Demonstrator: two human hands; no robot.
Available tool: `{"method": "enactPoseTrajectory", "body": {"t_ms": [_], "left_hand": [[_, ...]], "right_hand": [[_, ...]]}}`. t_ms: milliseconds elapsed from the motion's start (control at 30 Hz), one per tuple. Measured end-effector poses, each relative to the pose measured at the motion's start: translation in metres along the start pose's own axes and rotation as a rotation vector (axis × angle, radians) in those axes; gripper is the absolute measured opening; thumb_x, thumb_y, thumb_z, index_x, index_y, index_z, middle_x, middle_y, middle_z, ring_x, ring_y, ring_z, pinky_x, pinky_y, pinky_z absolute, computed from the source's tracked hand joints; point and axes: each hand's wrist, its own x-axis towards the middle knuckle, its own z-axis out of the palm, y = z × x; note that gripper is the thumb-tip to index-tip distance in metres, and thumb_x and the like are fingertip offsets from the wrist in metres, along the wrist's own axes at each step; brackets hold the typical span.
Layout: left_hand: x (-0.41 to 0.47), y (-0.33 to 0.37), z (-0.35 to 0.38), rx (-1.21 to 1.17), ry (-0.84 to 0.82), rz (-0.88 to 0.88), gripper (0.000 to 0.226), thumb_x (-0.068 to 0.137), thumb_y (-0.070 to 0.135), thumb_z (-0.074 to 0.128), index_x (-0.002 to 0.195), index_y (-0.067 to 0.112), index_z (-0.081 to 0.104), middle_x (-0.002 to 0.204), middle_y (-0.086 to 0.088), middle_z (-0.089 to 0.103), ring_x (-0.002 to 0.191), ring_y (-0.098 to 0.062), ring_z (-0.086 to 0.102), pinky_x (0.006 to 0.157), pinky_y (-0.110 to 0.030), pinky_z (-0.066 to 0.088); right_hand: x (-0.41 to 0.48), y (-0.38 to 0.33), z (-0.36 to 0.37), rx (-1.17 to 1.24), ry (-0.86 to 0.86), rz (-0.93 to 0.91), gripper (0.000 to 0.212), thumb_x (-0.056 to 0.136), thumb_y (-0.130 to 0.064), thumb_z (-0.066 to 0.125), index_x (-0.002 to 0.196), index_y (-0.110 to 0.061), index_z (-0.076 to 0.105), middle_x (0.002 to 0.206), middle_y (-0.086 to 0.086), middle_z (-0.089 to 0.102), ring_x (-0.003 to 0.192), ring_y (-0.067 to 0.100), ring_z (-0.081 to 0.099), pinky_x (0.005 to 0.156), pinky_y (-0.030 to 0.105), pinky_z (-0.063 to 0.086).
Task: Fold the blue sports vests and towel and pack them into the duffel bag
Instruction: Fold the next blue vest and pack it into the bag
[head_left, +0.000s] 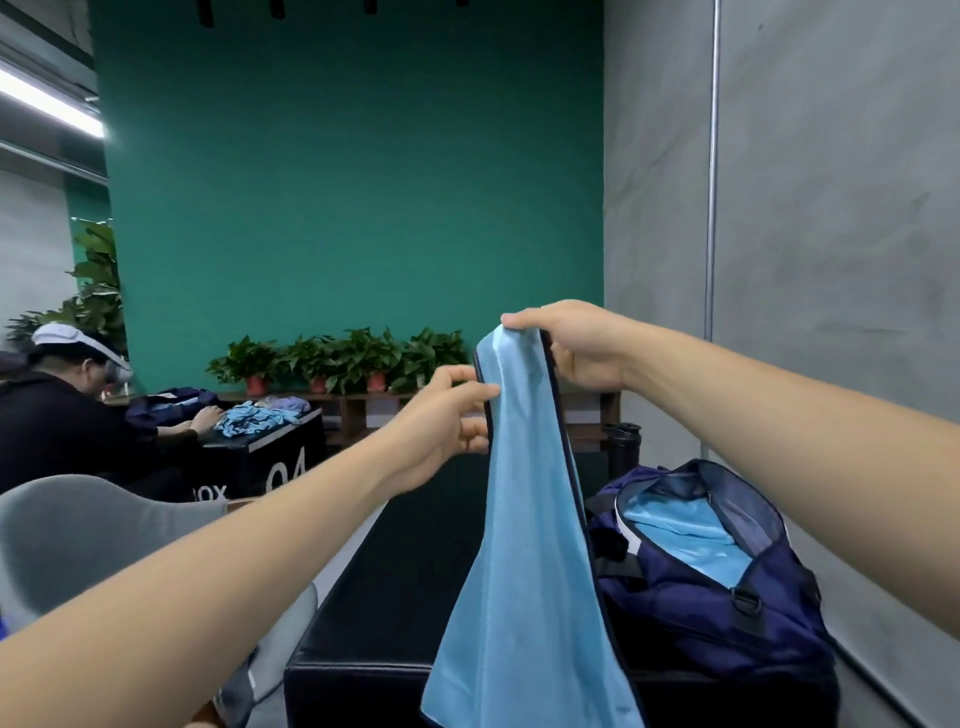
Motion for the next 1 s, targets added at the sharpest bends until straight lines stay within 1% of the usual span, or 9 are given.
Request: {"method": "enactPoseTrajectory", "body": {"t_ms": [133,233,300,400,533,633,700,833,1000], "left_hand": [[-0.008,-0.03,-0.003,0.077,-0.149,-0.073,0.019,0.098,0.037,0.074,0.094,0.026,0.059,0.091,0.003,0.057,0.074,-0.015,0.048,0.068,-0.03,0.039],[-0.018,-0.042,-0.01,0.155,-0.197,-0.115,0.025,0.101,0.037,0.072,0.081,0.029,0.06,0.086,0.006,0.052,0.073,-0.013,0.043,0.068,-0.029,0.034],[-0.025,-0.046,-0.019,0.228,-0.209,-0.136,0.022,0.1,0.038,0.073,0.085,0.025,0.064,0.087,0.004,0.054,0.073,-0.013,0.045,0.069,-0.03,0.034],[-0.034,-0.049,-0.036,0.331,-0.249,-0.168,0.021,0.098,0.038,0.075,0.091,0.021,0.066,0.089,-0.004,0.056,0.075,-0.014,0.048,0.072,-0.032,0.034],[-0.047,-0.05,-0.055,0.508,-0.337,-0.201,0.015,0.101,0.028,0.072,0.095,0.014,0.069,0.085,-0.007,0.063,0.078,-0.015,0.054,0.074,-0.032,0.036],[-0.055,-0.053,-0.056,0.577,-0.337,-0.218,0.015,0.102,0.032,0.071,0.11,0.022,0.076,0.096,-0.003,0.07,0.088,-0.014,0.061,0.08,-0.034,0.04],[-0.057,-0.059,-0.046,0.613,-0.321,-0.199,0.016,0.102,0.036,0.071,0.117,0.031,0.075,0.109,0.002,0.075,0.1,-0.013,0.069,0.086,-0.036,0.047],[-0.058,-0.088,-0.013,0.568,-0.346,-0.156,0.032,0.097,0.031,0.077,0.128,0.035,0.068,0.124,0.008,0.073,0.116,-0.012,0.07,0.107,-0.04,0.053],[-0.053,-0.12,0.014,0.468,-0.362,-0.112,0.033,0.094,0.026,0.078,0.124,0.015,0.068,0.129,-0.004,0.075,0.126,-0.031,0.067,0.118,-0.055,0.045]], "right_hand": [[-0.002,-0.013,-0.017,-0.069,-0.006,0.012,0.035,0.1,-0.03,0.073,0.125,-0.005,0.07,0.122,0.01,0.078,0.103,0.022,0.075,0.095,0.038,0.059],[-0.007,-0.018,-0.033,-0.111,0.005,0.031,0.033,0.1,-0.028,0.073,0.125,-0.006,0.07,0.126,0.011,0.076,0.103,0.022,0.072,0.107,0.04,0.052],[-0.011,-0.019,-0.044,-0.137,0.03,0.053,0.029,0.101,-0.027,0.073,0.122,-0.008,0.069,0.12,0.011,0.076,0.101,0.022,0.07,0.11,0.041,0.051],[-0.015,-0.017,-0.056,-0.175,0.049,0.086,0.026,0.103,-0.026,0.07,0.122,-0.008,0.067,0.113,0.008,0.073,0.096,0.02,0.07,0.103,0.038,0.055],[-0.017,-0.012,-0.067,-0.17,0.058,0.117,0.028,0.104,-0.026,0.068,0.124,-0.008,0.065,0.118,0.009,0.072,0.099,0.02,0.069,0.107,0.039,0.053],[-0.018,-0.008,-0.063,-0.162,0.036,0.125,0.025,0.105,-0.025,0.065,0.123,-0.008,0.066,0.114,0.007,0.073,0.095,0.018,0.07,0.107,0.038,0.053],[-0.019,-0.006,-0.054,-0.164,-0.007,0.122,0.02,0.106,-0.025,0.063,0.116,-0.008,0.068,0.104,0.004,0.076,0.09,0.015,0.072,0.098,0.035,0.057],[-0.02,-0.01,-0.037,-0.171,-0.059,0.098,0.014,0.107,-0.025,0.064,0.102,-0.012,0.068,0.094,0.0,0.076,0.087,0.014,0.073,0.091,0.033,0.061],[-0.022,-0.013,-0.035,-0.195,-0.091,0.096,0.014,0.105,-0.027,0.066,0.102,-0.013,0.067,0.096,0.0,0.076,0.094,0.016,0.073,0.097,0.035,0.058]]}}
